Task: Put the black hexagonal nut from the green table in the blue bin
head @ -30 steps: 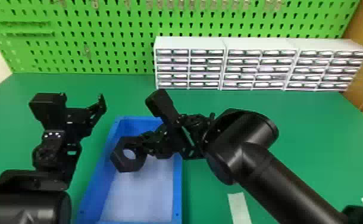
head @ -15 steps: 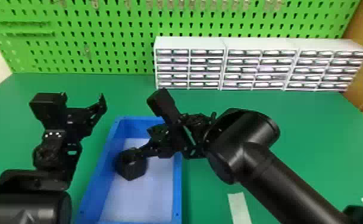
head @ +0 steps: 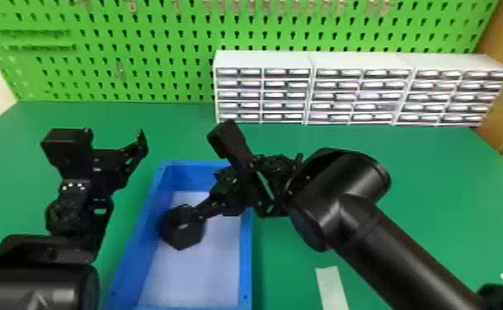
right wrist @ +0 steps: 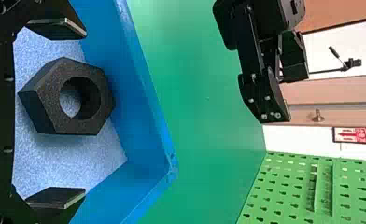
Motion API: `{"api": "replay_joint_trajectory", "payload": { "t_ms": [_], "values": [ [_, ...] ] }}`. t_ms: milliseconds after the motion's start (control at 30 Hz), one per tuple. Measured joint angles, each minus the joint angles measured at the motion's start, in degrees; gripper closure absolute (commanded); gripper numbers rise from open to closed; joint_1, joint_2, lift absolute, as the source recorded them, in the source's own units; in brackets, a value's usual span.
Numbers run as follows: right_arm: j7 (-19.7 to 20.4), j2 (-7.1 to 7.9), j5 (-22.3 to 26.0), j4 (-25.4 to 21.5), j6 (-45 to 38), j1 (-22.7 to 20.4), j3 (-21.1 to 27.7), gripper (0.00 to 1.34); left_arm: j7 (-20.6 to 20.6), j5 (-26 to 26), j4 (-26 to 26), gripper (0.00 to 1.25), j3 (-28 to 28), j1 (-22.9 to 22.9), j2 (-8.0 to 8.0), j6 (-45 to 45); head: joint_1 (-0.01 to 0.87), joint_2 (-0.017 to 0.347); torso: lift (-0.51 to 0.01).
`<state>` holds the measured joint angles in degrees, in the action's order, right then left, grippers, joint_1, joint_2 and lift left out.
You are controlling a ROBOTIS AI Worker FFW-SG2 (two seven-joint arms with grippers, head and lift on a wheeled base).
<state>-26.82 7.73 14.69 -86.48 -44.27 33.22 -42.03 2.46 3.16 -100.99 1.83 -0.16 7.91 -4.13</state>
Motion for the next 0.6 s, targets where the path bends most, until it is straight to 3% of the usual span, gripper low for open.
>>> {"api": "replay_joint_trajectory", "payload": {
  "t_ms": [300, 600],
  "values": [
    [-0.4, -0.01, 0.0, -1.6, -0.4, -0.7, 2.8, 0.11, 0.0, 0.0, 0.0, 0.24, 0.1, 0.1, 0.00, 0.0, 0.686, 0.052, -0.097],
    [-1.3, -0.38, -2.5, -6.0, -0.5, -3.3, 11.4, 0.11, 0.0, 0.1, 0.0, 0.24, 0.2, 0.2, 0.00, 0.0, 0.686, 0.052, -0.097]
  ]
}}
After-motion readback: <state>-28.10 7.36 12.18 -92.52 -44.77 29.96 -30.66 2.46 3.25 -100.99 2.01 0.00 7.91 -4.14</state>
